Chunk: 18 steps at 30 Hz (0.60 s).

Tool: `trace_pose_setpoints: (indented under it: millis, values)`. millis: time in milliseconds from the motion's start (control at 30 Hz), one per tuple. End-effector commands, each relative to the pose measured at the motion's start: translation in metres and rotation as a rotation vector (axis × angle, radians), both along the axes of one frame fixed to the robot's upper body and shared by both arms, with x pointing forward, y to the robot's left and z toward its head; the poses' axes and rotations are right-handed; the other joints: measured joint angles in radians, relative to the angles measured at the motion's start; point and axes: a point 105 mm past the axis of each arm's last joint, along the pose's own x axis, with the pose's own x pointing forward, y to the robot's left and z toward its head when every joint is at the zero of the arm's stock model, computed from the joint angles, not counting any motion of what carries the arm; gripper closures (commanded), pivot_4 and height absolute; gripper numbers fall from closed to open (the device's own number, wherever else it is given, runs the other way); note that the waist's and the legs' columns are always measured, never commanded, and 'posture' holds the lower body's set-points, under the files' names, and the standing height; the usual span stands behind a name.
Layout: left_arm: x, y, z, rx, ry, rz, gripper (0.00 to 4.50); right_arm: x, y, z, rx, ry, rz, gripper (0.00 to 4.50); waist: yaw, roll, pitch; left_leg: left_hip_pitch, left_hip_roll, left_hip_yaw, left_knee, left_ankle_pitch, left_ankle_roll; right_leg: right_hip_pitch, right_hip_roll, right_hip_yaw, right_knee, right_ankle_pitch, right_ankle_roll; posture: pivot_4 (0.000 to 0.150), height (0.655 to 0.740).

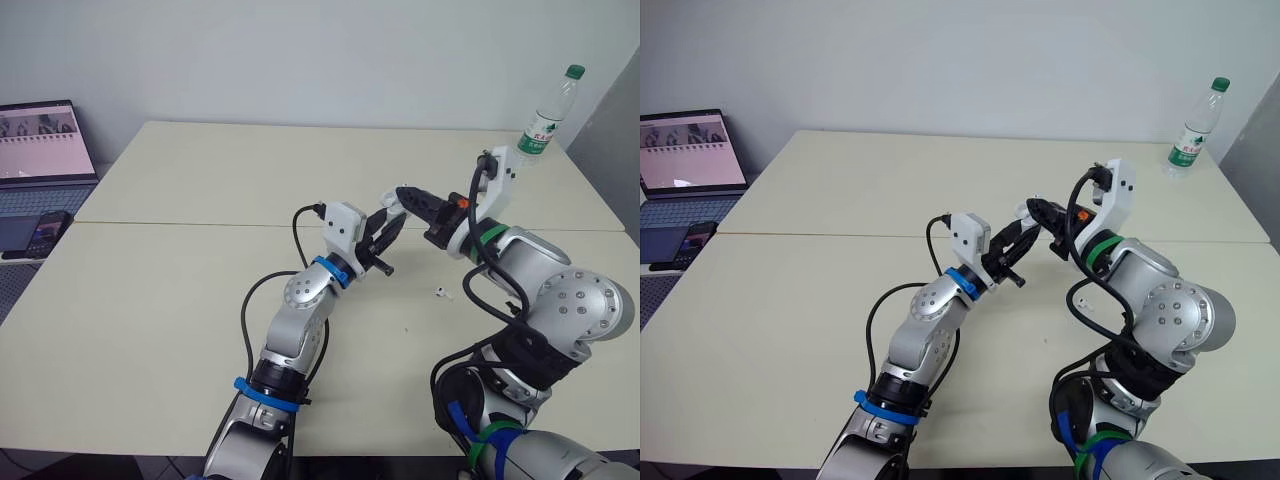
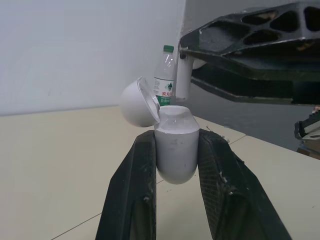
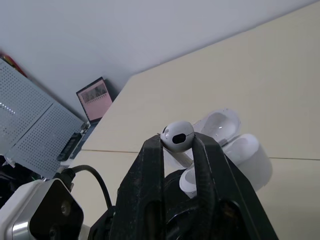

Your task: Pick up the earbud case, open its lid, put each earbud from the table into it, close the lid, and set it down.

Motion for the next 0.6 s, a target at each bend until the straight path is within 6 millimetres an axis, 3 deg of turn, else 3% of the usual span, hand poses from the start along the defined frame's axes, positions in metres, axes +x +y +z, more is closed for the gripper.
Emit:
trace_pose_setpoints:
  millis: [33, 300, 600]
  values:
    - [-0.008, -0.005, 0.014, -0.022, -0.065, -0.026, 3.72, -0.009, 0.016, -0.002, 0.019, -0.006, 0.066, 4.09, 0.0, 0.0, 0.0, 0.0, 0.0, 0.0, 0.0, 0.0, 0.0, 0.0, 0.0, 0.0, 0.0, 0.0, 0.0, 0.15, 0.7362]
    - [-0.009, -0.004, 0.016, -0.021, -0.072, -0.037, 3.72, -0.007, 0.012, -0.01, -0.01, 0.023, 0.059, 4.09, -0.001, 0.0, 0.0, 0.0, 0.0, 0.0, 0.0, 0.0, 0.0, 0.0, 0.0, 0.0, 0.0, 0.0, 0.0, 0.15, 0.7362]
    - [-0.011, -0.004, 0.011, -0.013, -0.056, -0.045, 3.72, -0.005, 0.008, 0.004, 0.052, -0.025, 0.058, 4.09, -0.001, 0.0, 0.0, -0.004, 0.0, 0.0, 0.0, 0.0, 0.0, -0.004, 0.0, 0.0, 0.0, 0.0, 0.0, 0.15, 0.7362]
